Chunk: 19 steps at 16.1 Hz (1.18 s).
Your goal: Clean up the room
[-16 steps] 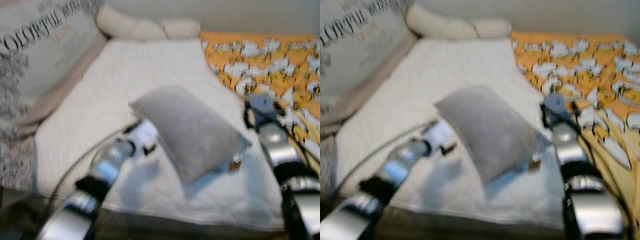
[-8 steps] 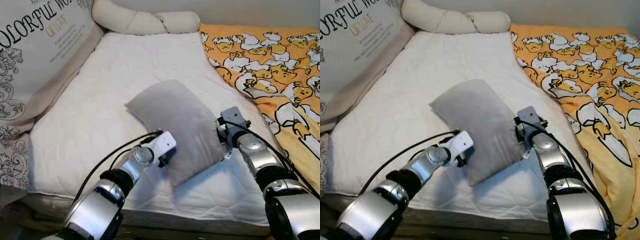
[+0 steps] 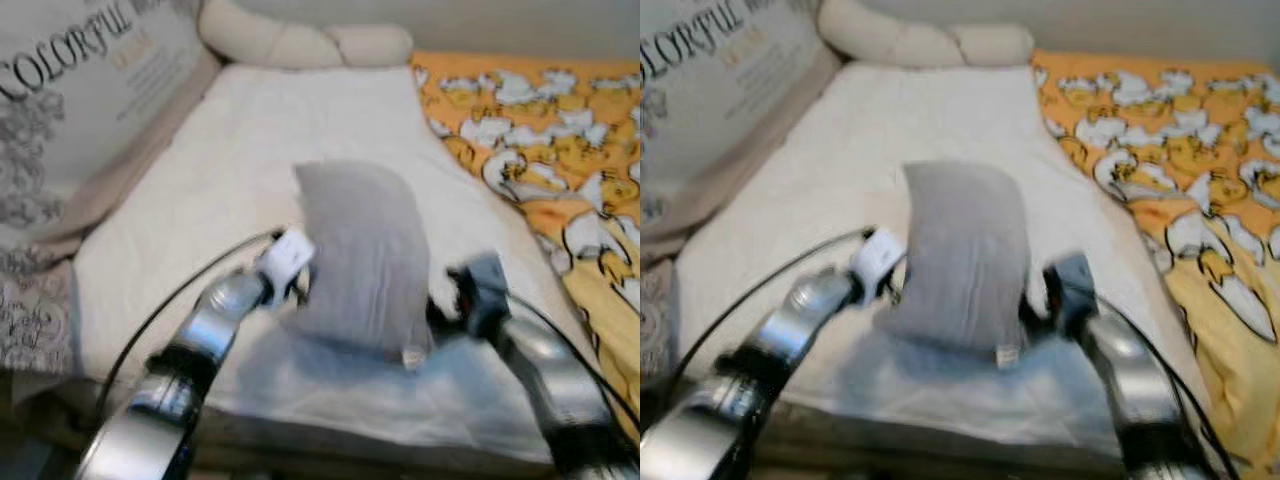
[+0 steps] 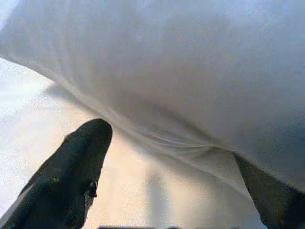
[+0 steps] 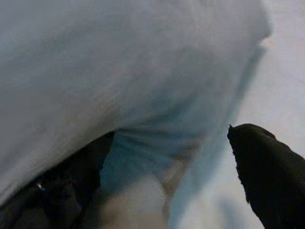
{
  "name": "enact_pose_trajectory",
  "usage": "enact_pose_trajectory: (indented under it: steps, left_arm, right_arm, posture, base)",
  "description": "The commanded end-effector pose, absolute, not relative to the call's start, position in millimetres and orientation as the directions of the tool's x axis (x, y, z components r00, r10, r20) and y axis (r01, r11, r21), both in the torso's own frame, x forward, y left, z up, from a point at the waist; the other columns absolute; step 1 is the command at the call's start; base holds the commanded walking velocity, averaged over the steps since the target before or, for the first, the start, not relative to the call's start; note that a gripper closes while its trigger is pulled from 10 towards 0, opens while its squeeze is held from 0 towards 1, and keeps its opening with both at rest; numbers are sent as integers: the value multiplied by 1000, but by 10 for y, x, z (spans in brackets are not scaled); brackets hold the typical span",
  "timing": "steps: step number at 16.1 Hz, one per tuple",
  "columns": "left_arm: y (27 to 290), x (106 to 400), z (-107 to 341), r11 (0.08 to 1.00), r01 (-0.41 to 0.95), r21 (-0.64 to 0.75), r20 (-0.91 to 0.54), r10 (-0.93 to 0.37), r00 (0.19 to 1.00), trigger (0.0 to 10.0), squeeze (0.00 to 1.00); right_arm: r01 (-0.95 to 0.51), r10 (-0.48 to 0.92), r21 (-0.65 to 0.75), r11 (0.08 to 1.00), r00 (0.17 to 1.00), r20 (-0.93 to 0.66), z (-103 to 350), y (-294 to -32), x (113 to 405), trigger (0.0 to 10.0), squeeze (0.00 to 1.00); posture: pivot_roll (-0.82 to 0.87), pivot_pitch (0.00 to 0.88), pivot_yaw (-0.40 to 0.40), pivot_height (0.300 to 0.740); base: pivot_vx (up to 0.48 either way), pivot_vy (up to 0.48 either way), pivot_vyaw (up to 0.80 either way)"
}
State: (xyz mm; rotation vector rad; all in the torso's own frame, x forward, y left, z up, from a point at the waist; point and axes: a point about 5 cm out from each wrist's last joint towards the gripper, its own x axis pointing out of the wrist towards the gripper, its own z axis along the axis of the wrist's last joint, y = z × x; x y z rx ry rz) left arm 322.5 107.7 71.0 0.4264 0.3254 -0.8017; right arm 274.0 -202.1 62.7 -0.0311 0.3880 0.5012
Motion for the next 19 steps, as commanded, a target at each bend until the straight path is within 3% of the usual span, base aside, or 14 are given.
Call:
enact_pose_trajectory:
  steps: [1, 4, 6, 7, 8, 9, 10, 13, 16, 17, 19]
  left_arm:
    - [931, 3113, 857, 531, 820, 212, -390, -724, 569, 10000, 0]
    - [1036, 2809, 898, 443, 886, 135, -421, -784, 456, 10000, 0]
    - [1200, 2804, 869, 491, 858, 150, -444, -742, 502, 10000, 0]
    - [1403, 2897, 836, 539, 819, 199, -479, -675, 560, 10000, 0]
    - [1770, 2979, 809, 617, 770, 159, -550, -593, 588, 10000, 816]
    - [1827, 2980, 804, 626, 766, 148, -563, -583, 586, 10000, 816]
    - [2021, 2939, 764, 637, 761, 124, -601, -562, 568, 10000, 1000]
    - [2287, 2852, 642, 686, 722, 93, -624, -525, 579, 10000, 1000]
    - [2172, 2969, 653, 794, 590, -147, -436, -588, 681, 10000, 1000]
    - [2058, 2999, 652, 785, 536, -309, -326, -617, 716, 10000, 1000]
    - [1930, 2994, 594, 735, 488, -471, -223, -635, 740, 10000, 1000]
  right_arm:
    - [-575, 576, 113, 811, 748, -330, 753, -1887, 2654, 10000, 0]
    - [-604, 611, 148, 783, 705, -359, 826, -2000, 2451, 10000, 0]
    - [-584, 578, 116, 803, 717, -390, 865, -2135, 2449, 10000, 0]
    - [-552, 536, 92, 829, 736, -414, 861, -2238, 2483, 10000, 0]
    - [-455, 447, 106, 884, 755, -480, 785, -2438, 2508, 10000, 1000]
    - [-436, 428, 107, 894, 757, -493, 764, -2471, 2508, 10000, 1000]
    - [-391, 374, 83, 917, 764, -526, 677, -2584, 2488, 10000, 1000]
    - [-284, 279, 78, 956, 788, -549, 535, -2730, 2488, 10000, 1000]
    - [-184, 308, 305, 935, 847, -433, 524, -2634, 2616, 10000, 1000]
    - [-191, 367, 429, 883, 851, -376, 498, -2508, 2653, 10000, 1000]
    - [-211, 430, 548, 810, 848, -309, 462, -2367, 2683, 10000, 1000]
  posture:
    - [15, 0, 32, 740]
    - [23, 0, 28, 740]
    - [23, 0, 28, 740]
    - [22, 0, 27, 740]
    - [25, 0, 26, 740]
    - [25, 0, 26, 740]
    - [25, 0, 30, 740]
    - [23, 0, 35, 740]
    - [27, 0, 37, 740]
    - [27, 0, 40, 740]
    - [28, 0, 39, 740]
  base:
    - [0, 0, 0]
    - [0, 0, 0]
    - [0, 0, 0]
    - [0, 0, 0]
    - [0, 0, 0]
    - [0, 0, 0]
    - [0, 0, 0]
    - [0, 0, 0]
    - [0, 0, 0]
    - [0, 0, 0]
    - [0, 0, 0]
